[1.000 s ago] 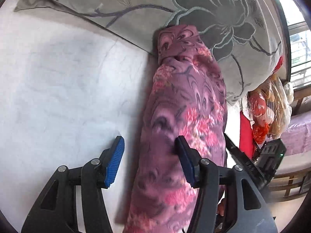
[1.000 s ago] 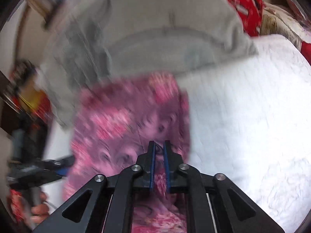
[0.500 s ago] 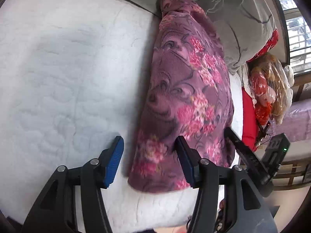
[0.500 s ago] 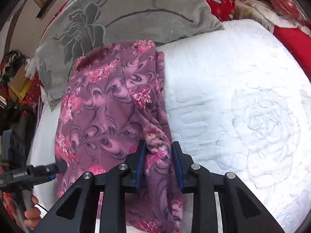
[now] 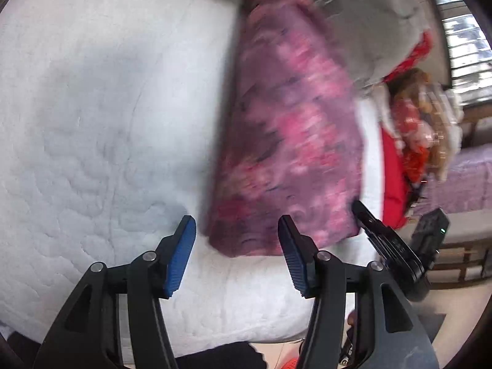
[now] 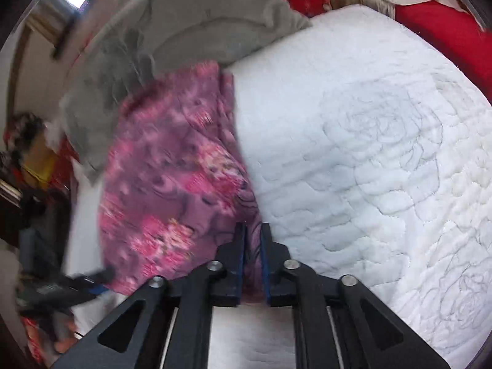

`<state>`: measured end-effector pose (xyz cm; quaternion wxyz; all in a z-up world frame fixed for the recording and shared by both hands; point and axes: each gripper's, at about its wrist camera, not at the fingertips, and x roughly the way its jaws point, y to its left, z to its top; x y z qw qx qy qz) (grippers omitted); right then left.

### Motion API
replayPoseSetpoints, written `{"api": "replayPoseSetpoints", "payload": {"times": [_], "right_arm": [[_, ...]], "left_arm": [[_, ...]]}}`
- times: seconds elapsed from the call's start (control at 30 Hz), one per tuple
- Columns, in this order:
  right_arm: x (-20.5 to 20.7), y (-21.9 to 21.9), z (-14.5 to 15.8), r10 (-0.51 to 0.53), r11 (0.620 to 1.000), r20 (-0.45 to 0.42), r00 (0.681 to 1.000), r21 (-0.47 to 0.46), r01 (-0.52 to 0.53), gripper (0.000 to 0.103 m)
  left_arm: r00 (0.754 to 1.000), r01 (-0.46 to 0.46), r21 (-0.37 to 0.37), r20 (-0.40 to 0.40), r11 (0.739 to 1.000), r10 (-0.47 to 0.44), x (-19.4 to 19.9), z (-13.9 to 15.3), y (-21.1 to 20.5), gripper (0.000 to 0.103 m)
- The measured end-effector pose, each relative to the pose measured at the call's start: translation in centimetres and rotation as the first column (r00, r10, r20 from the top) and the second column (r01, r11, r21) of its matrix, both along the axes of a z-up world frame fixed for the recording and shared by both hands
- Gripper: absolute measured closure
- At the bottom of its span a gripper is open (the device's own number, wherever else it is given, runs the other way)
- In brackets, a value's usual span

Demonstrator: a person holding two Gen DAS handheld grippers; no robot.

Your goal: Fold small clothes

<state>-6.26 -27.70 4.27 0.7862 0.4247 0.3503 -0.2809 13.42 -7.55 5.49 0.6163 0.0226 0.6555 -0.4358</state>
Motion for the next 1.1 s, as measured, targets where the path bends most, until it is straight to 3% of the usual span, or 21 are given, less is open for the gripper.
{"api": "replayPoseSetpoints", "payload": {"times": [0.07,0.13,0.3,0.43,0.5,0.57,0.77,1.0,1.1], "right_arm": [[0.0,-0.6,2.2,-0.016,0.999,0.056,0.998,-0.040,0.018,0.085],[0.8,-1.0,4.1,-0.002,0.997,0.126,0.992,-0.073,0.012,0.081],[6.1,-2.0,6.6,0.070,0.983,0.120,0.990,-0.180,-0.048,0.079],[8.8,-2.8,4.6,0.075,0.980,0.060,0.995,-0.190,-0.062,0.080],[10.2,-3.3,2.1,0.085,0.984,-0.015,0.996,-0.159,-0.087,0.083],[10.4,-3.2,1.3,0.084,0.981,-0.013,0.996,-0.173,-0.085,0.083],[10.6,-3.8,2.2,0.106,0.982,-0.032,0.994,-0.156,-0.110,0.082],[12.0,-4.8,5.4,0.102,0.976,0.059,0.993,-0.201,-0.089,0.079],[13.1,-4.8,4.6,0.115,0.974,0.040,0.993,-0.199,-0.105,0.075]], "left_arm": [[0.999,-0.003,-0.063,0.050,0.998,0.007,0.5,2.1,-0.8,0.049],[0.993,-0.008,-0.073,0.114,0.997,0.016,1.2,3.4,-2.4,0.049],[0.974,-0.030,0.005,0.227,1.000,0.028,2.6,3.2,-6.5,0.049],[0.975,-0.037,0.064,0.222,0.997,0.022,3.6,0.9,-7.4,0.048],[0.978,-0.044,0.054,0.207,0.998,0.032,3.8,0.0,-7.3,0.043],[0.978,-0.043,0.038,0.205,0.998,0.034,4.1,-0.2,-7.1,0.042],[0.972,-0.018,0.042,0.237,0.999,0.007,4.0,0.3,-7.5,0.041],[0.977,-0.017,0.039,0.213,0.999,0.008,4.1,0.2,-7.7,0.041],[0.976,-0.012,0.038,0.216,0.999,0.003,4.2,0.2,-7.7,0.041]]}}
